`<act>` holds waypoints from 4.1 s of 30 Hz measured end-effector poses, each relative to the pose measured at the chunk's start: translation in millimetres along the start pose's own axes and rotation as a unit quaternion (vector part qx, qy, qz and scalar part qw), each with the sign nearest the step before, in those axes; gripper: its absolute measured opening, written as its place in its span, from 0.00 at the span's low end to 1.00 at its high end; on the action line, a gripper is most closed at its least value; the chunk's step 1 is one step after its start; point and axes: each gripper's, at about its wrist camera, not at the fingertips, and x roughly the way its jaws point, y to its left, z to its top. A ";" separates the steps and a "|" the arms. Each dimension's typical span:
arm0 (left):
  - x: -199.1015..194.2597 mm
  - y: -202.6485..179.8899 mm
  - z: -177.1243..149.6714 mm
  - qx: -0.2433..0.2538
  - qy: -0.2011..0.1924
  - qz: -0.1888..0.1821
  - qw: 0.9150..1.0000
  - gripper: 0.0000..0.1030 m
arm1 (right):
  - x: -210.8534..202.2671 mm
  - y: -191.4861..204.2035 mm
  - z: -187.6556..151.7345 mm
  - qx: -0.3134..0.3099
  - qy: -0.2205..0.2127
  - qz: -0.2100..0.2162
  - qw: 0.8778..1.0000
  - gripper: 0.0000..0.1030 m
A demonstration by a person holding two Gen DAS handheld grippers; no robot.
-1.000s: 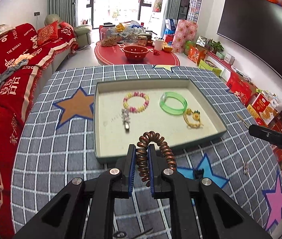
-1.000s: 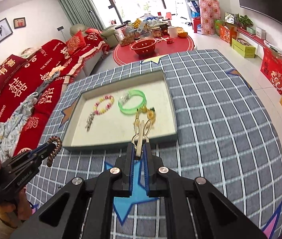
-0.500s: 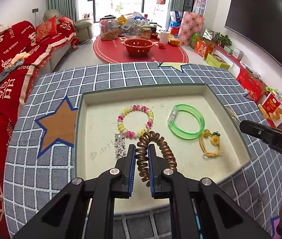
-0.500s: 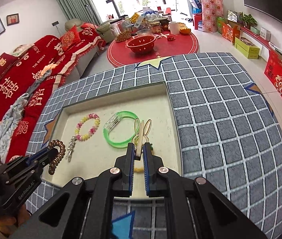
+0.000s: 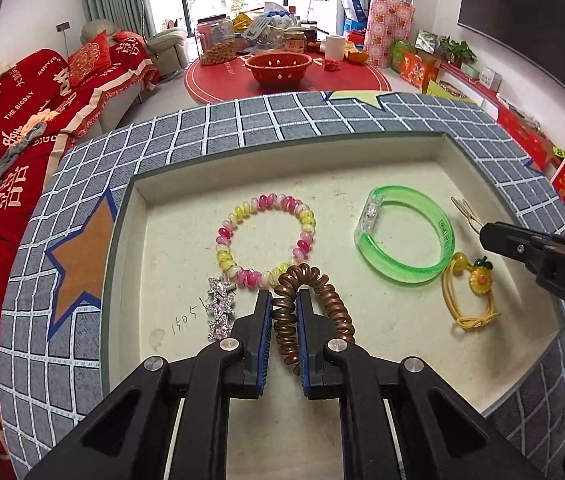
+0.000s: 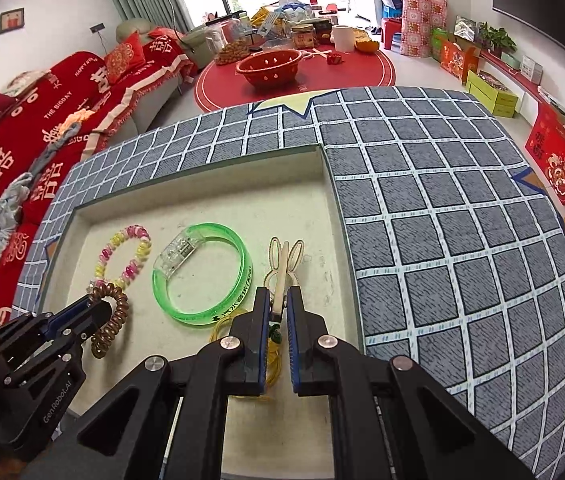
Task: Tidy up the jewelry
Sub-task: 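Carry the bead bracelet and beige clip into the tray and open both tools, then lift both open tools up out of the tray, then grasp a silver heart pendant with the left tool while the right grasps another heart pendant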
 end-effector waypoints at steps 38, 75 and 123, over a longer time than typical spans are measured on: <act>-38.8 -0.9 -2.8 0.009 -0.067 0.052 0.996 1.00 | -74.2 -8.9 -27.6 0.057 -0.031 0.060 0.996 0.51; -108.2 -23.9 -144.4 0.033 -0.006 -0.029 0.999 1.00 | -142.5 -70.0 -183.7 0.100 0.016 0.012 0.995 1.00; -97.0 -55.9 -141.6 0.073 -0.002 -0.064 0.995 0.30 | -99.6 -48.5 -168.3 0.029 0.009 -0.083 0.996 0.18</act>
